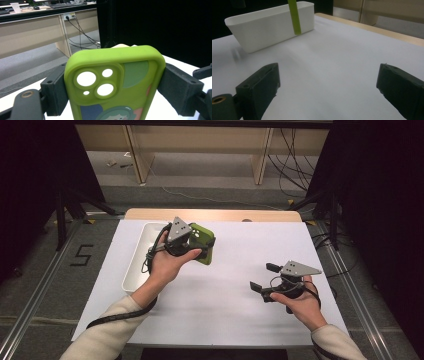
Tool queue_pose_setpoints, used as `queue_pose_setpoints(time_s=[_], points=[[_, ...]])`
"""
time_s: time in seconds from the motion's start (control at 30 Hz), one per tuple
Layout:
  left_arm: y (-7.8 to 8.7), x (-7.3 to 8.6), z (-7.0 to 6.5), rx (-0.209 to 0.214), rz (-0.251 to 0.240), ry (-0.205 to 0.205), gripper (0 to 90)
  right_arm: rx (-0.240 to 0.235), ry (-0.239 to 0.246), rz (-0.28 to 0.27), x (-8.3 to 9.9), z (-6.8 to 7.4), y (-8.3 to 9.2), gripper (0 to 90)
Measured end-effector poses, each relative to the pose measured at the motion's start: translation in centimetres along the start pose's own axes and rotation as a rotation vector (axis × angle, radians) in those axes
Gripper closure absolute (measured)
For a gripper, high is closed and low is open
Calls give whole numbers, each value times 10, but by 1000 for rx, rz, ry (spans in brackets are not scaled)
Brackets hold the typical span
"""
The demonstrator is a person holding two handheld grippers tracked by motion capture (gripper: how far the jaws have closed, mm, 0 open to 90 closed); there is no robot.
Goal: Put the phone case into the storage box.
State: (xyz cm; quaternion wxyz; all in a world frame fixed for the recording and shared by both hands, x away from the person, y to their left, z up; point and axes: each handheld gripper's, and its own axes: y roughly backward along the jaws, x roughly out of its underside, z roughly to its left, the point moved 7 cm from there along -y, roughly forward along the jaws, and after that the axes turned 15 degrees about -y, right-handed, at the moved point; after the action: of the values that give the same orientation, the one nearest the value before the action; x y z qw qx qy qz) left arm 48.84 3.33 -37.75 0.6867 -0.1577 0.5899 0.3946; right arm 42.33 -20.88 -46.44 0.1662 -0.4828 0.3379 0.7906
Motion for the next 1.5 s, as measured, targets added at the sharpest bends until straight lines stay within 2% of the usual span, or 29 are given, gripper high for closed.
queue_pose_setpoints(time_s=[1.17,1.5], points=[[17,5,27,-67,2,21,172,-1,6,3,0,-1,2,62],[18,7,30,-74,9,26,172,-5,11,2,0,-1,2,64]])
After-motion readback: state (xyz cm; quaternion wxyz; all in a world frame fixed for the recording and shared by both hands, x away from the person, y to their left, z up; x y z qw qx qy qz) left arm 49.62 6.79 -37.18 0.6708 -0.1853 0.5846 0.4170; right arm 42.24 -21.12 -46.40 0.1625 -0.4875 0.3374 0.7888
